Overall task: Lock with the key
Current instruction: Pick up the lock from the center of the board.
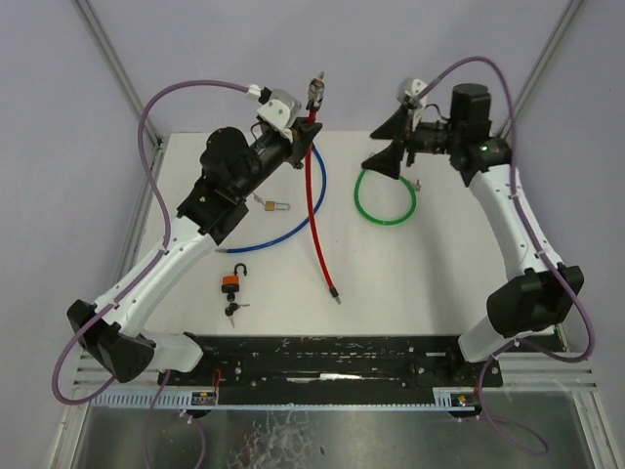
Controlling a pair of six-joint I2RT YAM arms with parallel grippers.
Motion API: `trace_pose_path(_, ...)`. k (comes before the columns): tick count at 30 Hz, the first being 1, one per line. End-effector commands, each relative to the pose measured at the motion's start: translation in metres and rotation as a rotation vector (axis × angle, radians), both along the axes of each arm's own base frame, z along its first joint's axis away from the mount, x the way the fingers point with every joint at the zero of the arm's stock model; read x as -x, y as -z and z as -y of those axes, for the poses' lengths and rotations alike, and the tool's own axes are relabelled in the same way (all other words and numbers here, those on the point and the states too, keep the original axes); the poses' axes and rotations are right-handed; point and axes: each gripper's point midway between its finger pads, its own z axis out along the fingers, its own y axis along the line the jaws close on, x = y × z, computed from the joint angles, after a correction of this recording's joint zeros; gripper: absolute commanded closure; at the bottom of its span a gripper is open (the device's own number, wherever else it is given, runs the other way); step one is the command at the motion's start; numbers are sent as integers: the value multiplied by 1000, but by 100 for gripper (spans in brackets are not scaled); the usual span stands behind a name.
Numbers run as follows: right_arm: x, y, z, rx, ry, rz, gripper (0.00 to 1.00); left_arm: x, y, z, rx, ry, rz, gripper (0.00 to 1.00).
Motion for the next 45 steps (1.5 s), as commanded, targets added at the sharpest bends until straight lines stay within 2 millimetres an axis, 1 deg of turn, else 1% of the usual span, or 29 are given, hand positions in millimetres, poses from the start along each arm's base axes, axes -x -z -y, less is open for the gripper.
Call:
trace_pose_path(1, 32, -57, 45, 179, -48, 441, 1, 0, -23, 3, -198, 28, 125, 100)
trace_pose_path(4, 49, -101, 48, 199, -76, 615, 0, 0, -20, 13, -282, 89, 110, 100)
trace_pose_path(6, 62, -124, 48, 201, -104, 700, 0, -1, -15, 15, -322, 99, 111, 100)
trace_pose_path(8, 74, -142, 48, 193, -114, 752, 0, -2, -6, 16, -365, 105, 115, 100)
trace_pose_path(10, 81, -150, 49, 189, -115, 768, 3, -3, 3, 16, -401, 108, 121, 100)
trace_pose_path(13, 87, -146, 50, 198, -124, 762, 10, -3, 18, 21, -462, 132, 137, 100)
trace_pose_path(15, 90, -145, 51, 201, -127, 761, 14, -4, 33, 25, -517, 142, 141, 100)
trace_pose_path(18, 93, -142, 47, 173, -151, 740, 21, -8, 51, 30, -576, 143, 139, 100)
trace_pose_path(21, 86, -139, 45, 154, -147, 703, 31, -11, 70, 35, -634, 147, 140, 100)
trace_pose_path(23, 80, -135, 44, 153, -140, 680, 33, -12, 77, 38, -653, 146, 135, 100)
trace_pose_path(28, 69, -114, 45, 176, -129, 623, 41, -10, 82, 45, -654, 172, 142, 100)
trace_pose_path(32, 72, -102, 46, 185, -141, 597, 44, -9, 83, 47, -654, 180, 146, 100)
trace_pose_path(35, 69, -93, 47, 199, -139, 580, 46, -7, 82, 49, -651, 190, 147, 100)
trace_pose_path(39, 67, -91, 46, 194, -138, 566, 49, -6, 82, 50, -645, 199, 149, 100)
trace_pose_path(45, 64, -91, 44, 174, -142, 552, 58, -2, 80, 53, -642, 206, 156, 100)
